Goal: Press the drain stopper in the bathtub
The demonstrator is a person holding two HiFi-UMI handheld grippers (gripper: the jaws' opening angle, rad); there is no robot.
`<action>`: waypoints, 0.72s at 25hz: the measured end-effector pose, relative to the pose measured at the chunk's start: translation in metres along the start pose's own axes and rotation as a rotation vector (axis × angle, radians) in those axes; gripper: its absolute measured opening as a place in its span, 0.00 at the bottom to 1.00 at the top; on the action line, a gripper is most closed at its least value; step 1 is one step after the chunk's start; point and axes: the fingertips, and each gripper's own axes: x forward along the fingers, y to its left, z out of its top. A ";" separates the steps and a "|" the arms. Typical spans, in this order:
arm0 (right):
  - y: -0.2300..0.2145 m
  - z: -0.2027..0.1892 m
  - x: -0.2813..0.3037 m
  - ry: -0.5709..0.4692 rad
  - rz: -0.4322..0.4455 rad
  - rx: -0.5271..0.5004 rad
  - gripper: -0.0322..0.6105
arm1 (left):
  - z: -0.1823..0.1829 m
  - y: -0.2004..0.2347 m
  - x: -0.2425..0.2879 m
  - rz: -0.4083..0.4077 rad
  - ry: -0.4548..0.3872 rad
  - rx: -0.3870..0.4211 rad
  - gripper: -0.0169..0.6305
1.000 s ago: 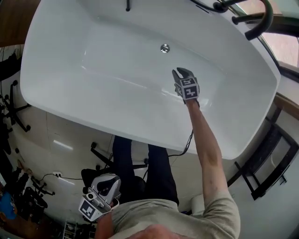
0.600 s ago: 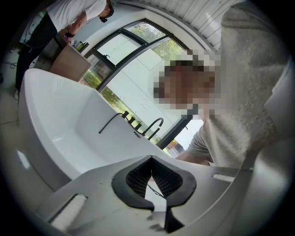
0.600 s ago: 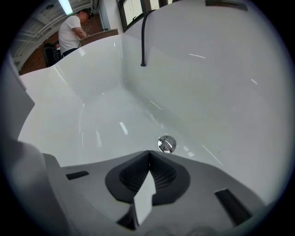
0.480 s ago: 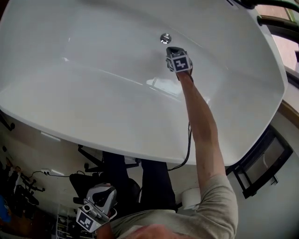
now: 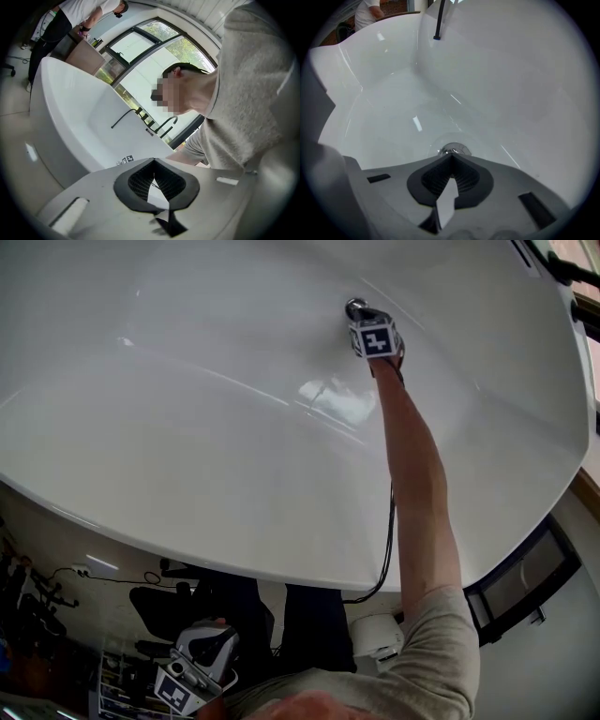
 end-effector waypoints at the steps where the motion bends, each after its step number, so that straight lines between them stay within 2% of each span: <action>1: -0.001 -0.001 0.003 0.006 -0.006 -0.003 0.05 | -0.001 0.002 0.000 0.003 0.000 -0.006 0.02; 6: -0.004 -0.014 0.017 0.043 -0.016 -0.006 0.05 | -0.005 0.004 0.003 0.005 0.010 -0.023 0.02; 14: -0.004 -0.016 0.024 0.031 -0.030 -0.036 0.06 | -0.013 0.008 0.012 -0.017 0.019 -0.037 0.02; 18: -0.005 -0.011 0.021 0.053 -0.019 -0.117 0.06 | -0.011 0.005 0.008 -0.031 0.017 -0.019 0.02</action>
